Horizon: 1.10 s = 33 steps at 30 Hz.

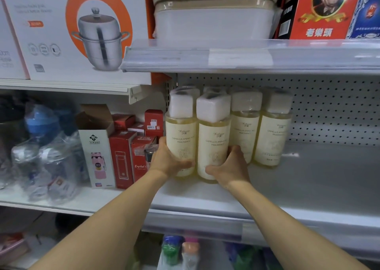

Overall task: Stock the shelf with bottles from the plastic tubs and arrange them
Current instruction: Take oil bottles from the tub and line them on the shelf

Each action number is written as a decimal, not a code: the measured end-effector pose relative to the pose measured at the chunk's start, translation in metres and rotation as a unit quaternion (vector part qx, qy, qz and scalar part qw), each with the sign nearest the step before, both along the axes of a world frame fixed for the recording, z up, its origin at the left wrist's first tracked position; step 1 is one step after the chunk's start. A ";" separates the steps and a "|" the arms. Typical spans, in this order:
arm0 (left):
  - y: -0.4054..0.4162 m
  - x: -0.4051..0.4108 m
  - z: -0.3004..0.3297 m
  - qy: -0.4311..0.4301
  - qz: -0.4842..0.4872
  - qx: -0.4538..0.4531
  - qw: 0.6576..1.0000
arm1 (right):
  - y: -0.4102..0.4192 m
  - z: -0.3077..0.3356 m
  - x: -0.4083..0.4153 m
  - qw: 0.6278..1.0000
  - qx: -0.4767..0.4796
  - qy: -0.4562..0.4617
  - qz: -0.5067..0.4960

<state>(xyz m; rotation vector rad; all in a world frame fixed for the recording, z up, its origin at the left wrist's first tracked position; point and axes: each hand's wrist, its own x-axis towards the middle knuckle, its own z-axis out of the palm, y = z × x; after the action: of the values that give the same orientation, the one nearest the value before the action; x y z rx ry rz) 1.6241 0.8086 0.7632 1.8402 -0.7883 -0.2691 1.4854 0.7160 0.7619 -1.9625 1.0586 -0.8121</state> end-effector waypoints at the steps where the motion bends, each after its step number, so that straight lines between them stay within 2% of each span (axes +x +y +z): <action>1: 0.000 -0.001 0.001 0.002 0.003 0.003 1.000 | 0.000 0.000 0.000 1.000 -0.006 0.008 -0.002; 3: 0.002 -0.003 0.002 0.001 0.004 0.015 1.000 | 0.001 0.002 -0.003 0.999 -0.017 0.039 0.004; 6: 0.008 -0.008 0.005 -0.015 0.009 0.066 0.998 | 0.002 0.002 -0.010 0.989 -0.048 0.138 0.023; 9: 0.020 -0.014 0.005 -0.032 0.012 0.131 0.991 | 0.008 0.002 -0.022 0.972 -0.107 0.207 0.023; 12: 0.034 -0.023 0.002 -0.032 0.033 0.156 0.987 | 0.015 0.002 -0.039 0.952 -0.191 0.235 0.045; 15: 0.050 -0.039 0.003 -0.082 0.071 0.188 0.976 | 0.020 0.004 -0.056 0.934 -0.249 0.248 0.073; 21: 0.081 -0.071 0.008 -0.146 0.130 0.223 0.955 | 0.038 0.013 -0.075 0.920 -0.267 0.249 0.142; 28: 0.126 -0.103 0.002 -0.159 0.141 0.250 0.944 | 0.068 0.015 -0.095 0.908 -0.294 0.235 0.185; 33: 0.158 -0.121 -0.016 -0.133 0.139 0.263 0.945 | 0.094 0.001 -0.104 0.908 -0.283 0.225 0.211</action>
<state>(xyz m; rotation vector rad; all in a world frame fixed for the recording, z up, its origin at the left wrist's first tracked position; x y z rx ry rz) 1.5034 0.9671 0.7473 2.5058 -0.6622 -0.0451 1.3817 0.8097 0.7628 -2.8447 0.6179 -0.4553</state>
